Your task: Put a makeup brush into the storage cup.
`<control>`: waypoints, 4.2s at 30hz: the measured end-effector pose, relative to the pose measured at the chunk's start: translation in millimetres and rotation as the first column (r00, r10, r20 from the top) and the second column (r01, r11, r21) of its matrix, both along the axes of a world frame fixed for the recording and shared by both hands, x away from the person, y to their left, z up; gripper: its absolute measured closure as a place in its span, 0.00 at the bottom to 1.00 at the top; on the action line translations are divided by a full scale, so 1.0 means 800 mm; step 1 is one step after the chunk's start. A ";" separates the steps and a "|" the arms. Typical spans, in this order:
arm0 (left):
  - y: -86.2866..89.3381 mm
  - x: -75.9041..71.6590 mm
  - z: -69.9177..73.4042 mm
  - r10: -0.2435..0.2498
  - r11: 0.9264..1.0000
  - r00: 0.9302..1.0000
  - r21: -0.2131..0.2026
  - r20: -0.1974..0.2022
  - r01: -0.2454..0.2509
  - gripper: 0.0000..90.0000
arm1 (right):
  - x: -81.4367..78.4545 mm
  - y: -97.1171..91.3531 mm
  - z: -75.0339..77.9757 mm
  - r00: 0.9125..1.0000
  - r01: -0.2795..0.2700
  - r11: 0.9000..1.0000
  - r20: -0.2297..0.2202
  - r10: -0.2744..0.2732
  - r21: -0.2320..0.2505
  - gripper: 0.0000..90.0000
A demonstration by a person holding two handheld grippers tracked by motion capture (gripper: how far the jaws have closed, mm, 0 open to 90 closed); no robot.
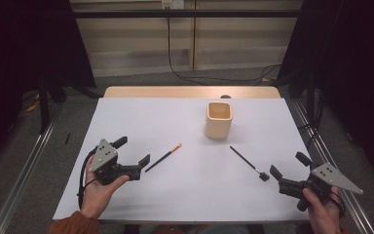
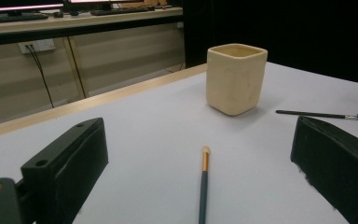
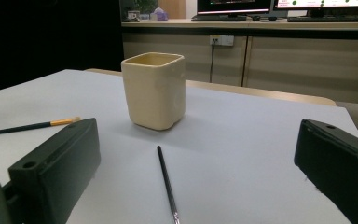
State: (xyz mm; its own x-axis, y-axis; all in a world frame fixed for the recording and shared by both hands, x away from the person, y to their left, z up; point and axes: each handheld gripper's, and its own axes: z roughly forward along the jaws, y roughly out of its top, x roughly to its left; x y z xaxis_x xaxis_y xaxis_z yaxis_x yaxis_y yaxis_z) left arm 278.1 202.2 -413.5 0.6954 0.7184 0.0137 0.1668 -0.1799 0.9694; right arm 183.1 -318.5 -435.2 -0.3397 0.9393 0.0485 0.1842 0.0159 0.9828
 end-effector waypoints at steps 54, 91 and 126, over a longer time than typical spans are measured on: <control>-0.054 0.098 0.017 -0.084 0.979 0.971 0.165 -0.222 0.122 0.05 | 0.002 0.003 -0.001 1.000 -0.020 1.000 -0.018 0.020 -0.017 0.00; -0.080 0.126 -0.014 -0.005 0.796 0.794 0.477 -0.608 0.371 0.09 | 0.003 0.003 -0.002 0.999 -0.035 0.999 -0.028 0.034 -0.029 0.00; -0.119 0.135 -0.040 0.076 0.636 0.722 0.592 -0.687 0.496 0.58 | 0.002 0.003 -0.003 0.998 -0.050 0.998 -0.039 0.049 -0.030 0.00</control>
